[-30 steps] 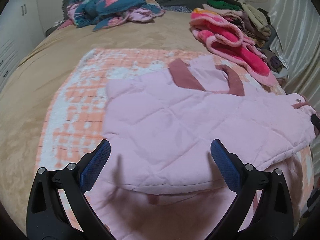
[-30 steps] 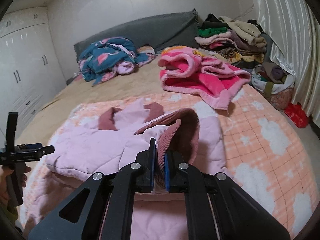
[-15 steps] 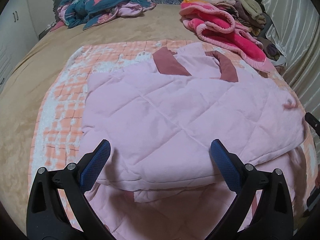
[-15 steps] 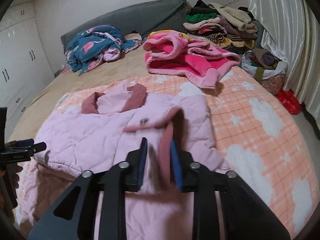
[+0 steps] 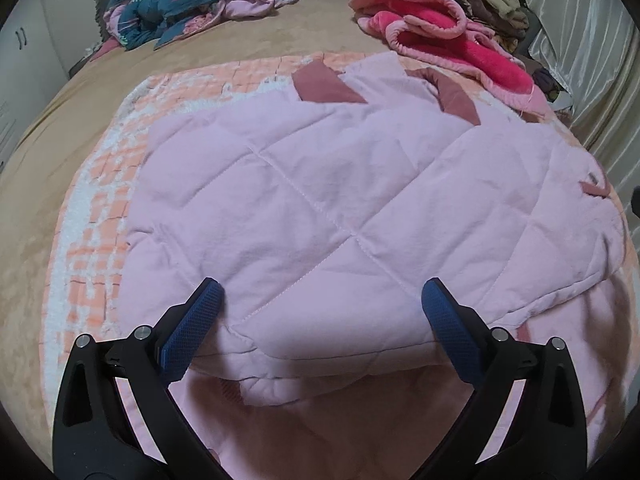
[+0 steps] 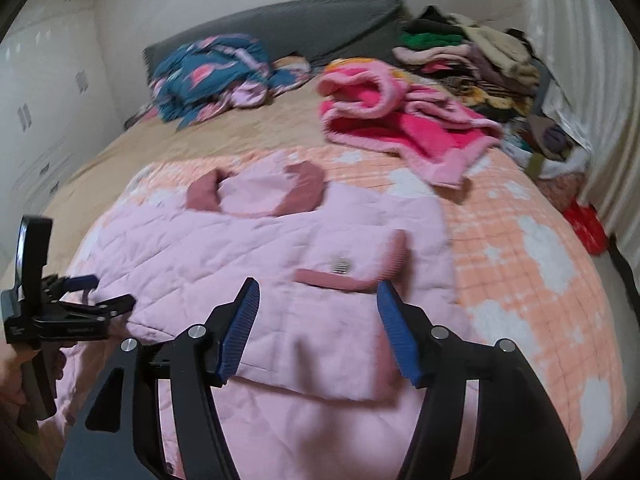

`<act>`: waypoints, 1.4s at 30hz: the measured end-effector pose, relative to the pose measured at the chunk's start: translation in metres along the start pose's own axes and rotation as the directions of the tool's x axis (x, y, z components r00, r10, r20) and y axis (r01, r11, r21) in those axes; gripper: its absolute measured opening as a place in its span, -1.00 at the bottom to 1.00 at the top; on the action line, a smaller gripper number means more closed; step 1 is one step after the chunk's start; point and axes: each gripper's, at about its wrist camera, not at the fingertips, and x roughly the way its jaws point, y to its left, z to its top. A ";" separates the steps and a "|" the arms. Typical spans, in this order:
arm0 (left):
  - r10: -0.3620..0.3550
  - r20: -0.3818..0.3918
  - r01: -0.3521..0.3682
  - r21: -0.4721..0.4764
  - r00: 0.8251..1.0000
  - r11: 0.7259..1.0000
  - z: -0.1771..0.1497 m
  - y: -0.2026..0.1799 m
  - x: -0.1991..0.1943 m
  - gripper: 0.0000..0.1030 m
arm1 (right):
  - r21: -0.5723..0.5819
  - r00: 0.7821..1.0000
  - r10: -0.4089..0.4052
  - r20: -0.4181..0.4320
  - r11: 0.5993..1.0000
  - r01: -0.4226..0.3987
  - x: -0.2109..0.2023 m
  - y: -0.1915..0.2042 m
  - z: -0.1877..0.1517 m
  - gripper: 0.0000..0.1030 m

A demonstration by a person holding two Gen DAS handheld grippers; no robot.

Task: Fold large clothes

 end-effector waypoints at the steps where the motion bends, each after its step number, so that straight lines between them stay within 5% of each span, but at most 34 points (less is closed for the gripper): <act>1: -0.003 0.003 0.003 -0.005 1.000 1.000 -0.001 0.001 0.001 0.84 | -0.009 1.000 0.012 -0.019 1.000 -0.012 0.010 0.007 0.002 0.17; 9: -0.021 0.016 0.021 0.002 1.000 1.000 -0.002 0.003 0.001 0.84 | -0.010 0.979 -0.049 -0.199 0.999 0.048 0.083 0.021 -0.006 0.22; 18: -0.021 0.014 0.021 -0.001 1.000 1.000 0.000 0.001 0.004 0.84 | 0.026 0.970 -0.059 -0.235 0.997 0.067 0.115 0.014 -0.014 0.26; 25: -0.001 0.027 0.000 0.025 1.000 1.000 -0.001 -0.003 -0.013 0.84 | 0.099 0.983 -0.022 -0.183 0.994 0.040 0.085 0.010 -0.017 0.34; 31: -0.029 0.024 0.029 0.003 0.999 1.000 -0.004 -0.003 -0.029 0.84 | 0.116 0.992 0.025 -0.120 0.993 -0.011 0.047 0.014 -0.019 0.69; 42: -0.031 0.057 0.032 -0.013 0.998 0.999 -0.004 -0.003 -0.062 0.84 | 0.112 0.998 0.024 -0.063 0.994 -0.017 -0.002 0.019 -0.012 0.72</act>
